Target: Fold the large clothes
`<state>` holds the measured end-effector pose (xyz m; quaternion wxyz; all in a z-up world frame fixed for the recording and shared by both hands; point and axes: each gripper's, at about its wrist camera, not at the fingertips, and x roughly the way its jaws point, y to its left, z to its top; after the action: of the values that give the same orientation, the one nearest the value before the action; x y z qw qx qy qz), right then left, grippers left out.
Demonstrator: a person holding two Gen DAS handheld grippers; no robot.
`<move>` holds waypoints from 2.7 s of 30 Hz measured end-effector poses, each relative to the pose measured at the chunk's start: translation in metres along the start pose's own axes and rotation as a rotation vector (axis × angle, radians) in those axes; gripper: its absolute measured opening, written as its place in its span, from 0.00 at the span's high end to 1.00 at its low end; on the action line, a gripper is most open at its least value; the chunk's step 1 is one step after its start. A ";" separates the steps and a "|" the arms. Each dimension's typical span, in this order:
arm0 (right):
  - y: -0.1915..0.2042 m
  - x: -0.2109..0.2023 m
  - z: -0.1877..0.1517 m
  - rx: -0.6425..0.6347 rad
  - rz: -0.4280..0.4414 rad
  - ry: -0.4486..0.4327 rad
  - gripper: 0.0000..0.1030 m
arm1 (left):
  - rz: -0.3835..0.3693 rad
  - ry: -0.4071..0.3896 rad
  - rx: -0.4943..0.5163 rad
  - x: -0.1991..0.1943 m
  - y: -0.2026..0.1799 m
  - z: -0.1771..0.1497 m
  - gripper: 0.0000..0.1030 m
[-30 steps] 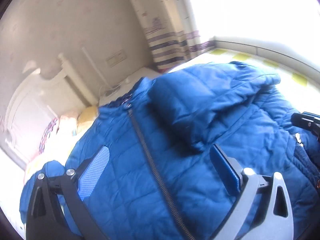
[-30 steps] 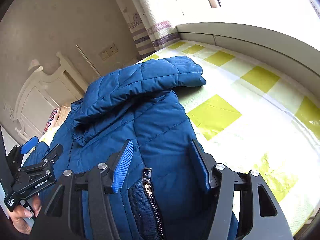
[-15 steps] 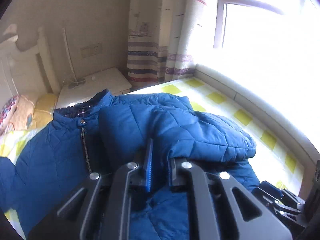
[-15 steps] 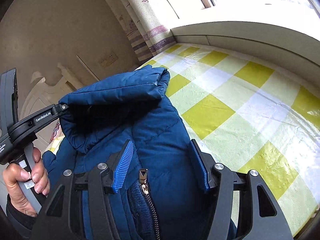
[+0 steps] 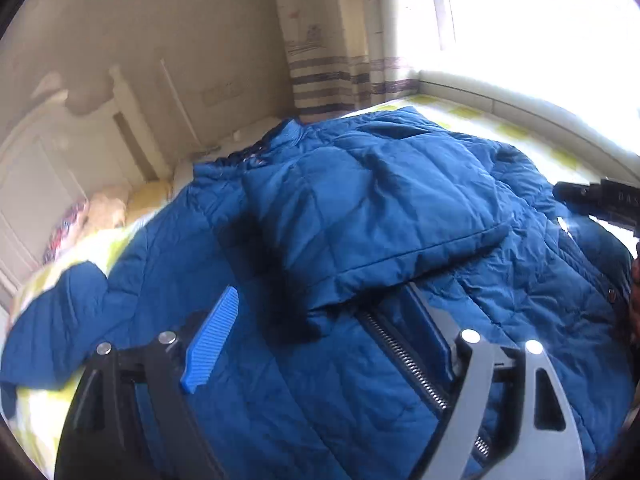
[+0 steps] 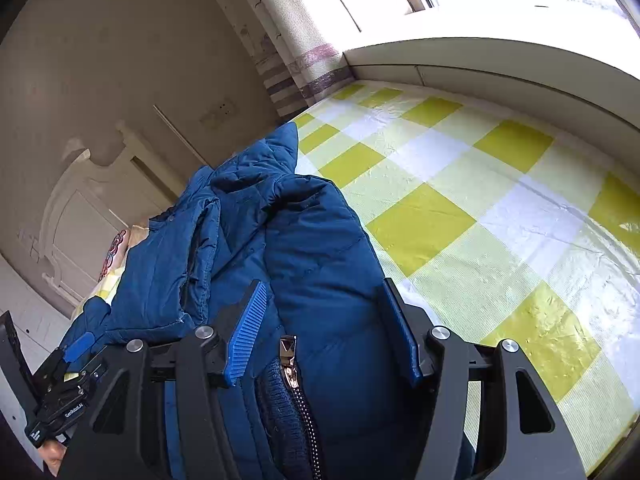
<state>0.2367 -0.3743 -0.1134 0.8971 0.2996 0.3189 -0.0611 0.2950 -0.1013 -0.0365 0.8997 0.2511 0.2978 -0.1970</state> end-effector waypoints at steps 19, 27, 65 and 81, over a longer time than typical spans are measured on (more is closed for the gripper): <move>-0.001 0.000 -0.002 0.002 -0.006 0.007 0.44 | -0.378 -0.202 -0.596 0.015 0.099 0.023 0.85; 0.007 -0.003 -0.001 -0.030 -0.028 0.007 0.43 | -0.300 -0.075 -1.131 0.034 0.227 -0.127 0.69; 0.024 0.084 0.057 0.129 0.161 0.099 0.94 | -0.479 -0.054 -1.273 0.048 0.195 -0.115 0.03; 0.028 0.081 0.053 0.076 0.135 0.083 0.93 | -0.077 -0.378 -0.892 -0.028 0.172 -0.021 1.00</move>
<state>0.3372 -0.3755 -0.1161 0.8732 0.3565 0.3323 0.0001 0.3512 0.0534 0.0241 0.9499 -0.2106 0.1938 -0.1253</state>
